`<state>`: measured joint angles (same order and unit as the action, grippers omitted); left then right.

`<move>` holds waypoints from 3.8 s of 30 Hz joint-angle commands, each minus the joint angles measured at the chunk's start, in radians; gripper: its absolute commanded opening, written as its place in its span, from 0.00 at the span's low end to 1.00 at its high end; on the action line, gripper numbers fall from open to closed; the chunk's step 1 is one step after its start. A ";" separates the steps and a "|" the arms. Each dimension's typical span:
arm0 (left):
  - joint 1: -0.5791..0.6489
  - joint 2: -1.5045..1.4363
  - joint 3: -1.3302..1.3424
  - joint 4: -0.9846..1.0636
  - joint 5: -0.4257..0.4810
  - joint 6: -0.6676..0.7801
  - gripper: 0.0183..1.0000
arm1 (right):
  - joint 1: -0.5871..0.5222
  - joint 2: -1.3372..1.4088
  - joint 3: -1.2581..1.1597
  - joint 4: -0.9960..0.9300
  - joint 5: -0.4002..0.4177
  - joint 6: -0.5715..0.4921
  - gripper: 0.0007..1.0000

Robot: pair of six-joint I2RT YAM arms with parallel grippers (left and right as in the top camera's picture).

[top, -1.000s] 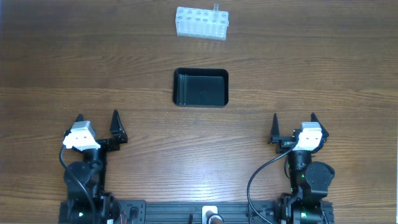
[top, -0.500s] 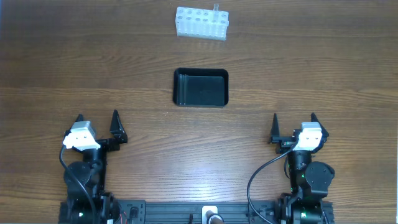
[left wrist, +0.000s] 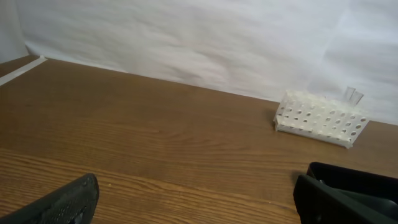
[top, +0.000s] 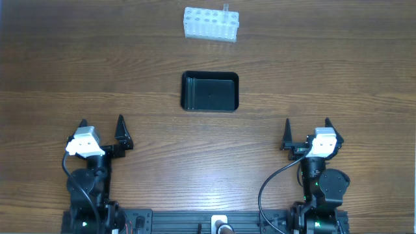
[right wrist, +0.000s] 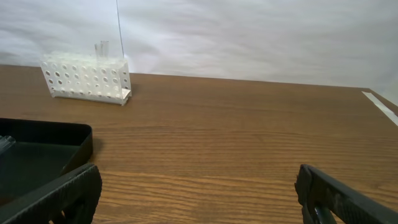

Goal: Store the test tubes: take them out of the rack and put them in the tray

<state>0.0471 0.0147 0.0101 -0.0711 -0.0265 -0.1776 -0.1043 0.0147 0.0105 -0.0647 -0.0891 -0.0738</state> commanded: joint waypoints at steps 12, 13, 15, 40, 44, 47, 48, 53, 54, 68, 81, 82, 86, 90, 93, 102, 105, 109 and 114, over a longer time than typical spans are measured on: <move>0.003 -0.012 -0.004 0.000 -0.011 -0.010 1.00 | -0.006 -0.009 -0.005 -0.003 -0.015 0.009 0.99; 0.003 -0.012 -0.004 0.000 -0.011 -0.010 1.00 | -0.006 -0.009 -0.005 -0.003 -0.015 0.009 0.99; 0.003 -0.012 -0.004 0.000 -0.011 -0.010 1.00 | -0.006 -0.009 -0.005 -0.003 -0.015 0.009 0.99; 0.003 -0.012 -0.004 0.000 -0.011 -0.010 1.00 | 0.009 0.088 0.031 0.046 -0.013 0.010 0.99; 0.003 -0.012 -0.004 0.000 -0.011 -0.010 1.00 | 0.025 0.260 0.132 0.105 -0.035 0.010 0.99; 0.003 -0.012 -0.004 0.000 -0.011 -0.010 1.00 | 0.045 0.428 0.240 0.120 -0.035 0.010 0.99; 0.003 -0.012 -0.004 0.000 -0.011 -0.010 1.00 | 0.055 0.496 0.286 0.120 -0.034 0.010 0.99; 0.003 -0.012 -0.004 0.000 -0.011 -0.010 1.00 | 0.103 0.823 0.516 0.132 -0.034 0.010 0.99; 0.003 -0.012 -0.004 0.000 -0.011 -0.010 1.00 | 0.108 0.888 0.563 0.142 -0.035 0.011 0.99; 0.003 -0.012 -0.004 0.000 -0.011 -0.010 1.00 | 0.192 1.474 0.932 0.477 -0.014 0.069 0.99; 0.003 -0.012 -0.004 0.000 -0.011 -0.010 1.00 | 0.351 1.736 0.972 0.731 0.130 0.069 0.99; 0.003 -0.012 -0.004 0.000 -0.011 -0.010 1.00 | 0.365 1.761 0.991 0.726 0.163 0.069 0.99; 0.003 -0.012 -0.004 0.000 -0.011 -0.010 1.00 | 0.415 1.860 1.080 0.687 0.273 0.069 0.99; 0.003 -0.012 -0.004 0.000 -0.011 -0.010 1.00 | 0.458 1.971 1.202 0.632 0.379 0.070 0.99; 0.003 -0.012 -0.004 0.000 -0.011 -0.010 1.00 | 0.483 2.042 1.280 0.618 0.450 0.070 0.99; 0.003 -0.012 -0.004 0.000 -0.011 -0.010 1.00 | 0.522 2.190 1.449 0.578 0.568 0.080 0.99; 0.004 -0.012 -0.004 0.000 -0.011 -0.010 1.00 | 0.526 2.222 1.482 0.562 0.585 0.080 0.99; 0.003 -0.012 -0.004 0.000 -0.011 -0.010 1.00 | 0.532 2.258 1.505 0.557 0.604 0.080 0.99; 0.003 -0.012 -0.004 0.000 -0.011 -0.010 1.00 | 0.533 2.269 1.507 0.546 0.603 0.080 0.83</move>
<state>0.0471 0.0109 0.0101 -0.0715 -0.0269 -0.1776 0.4198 2.2662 1.4925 0.4767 0.4896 -0.0036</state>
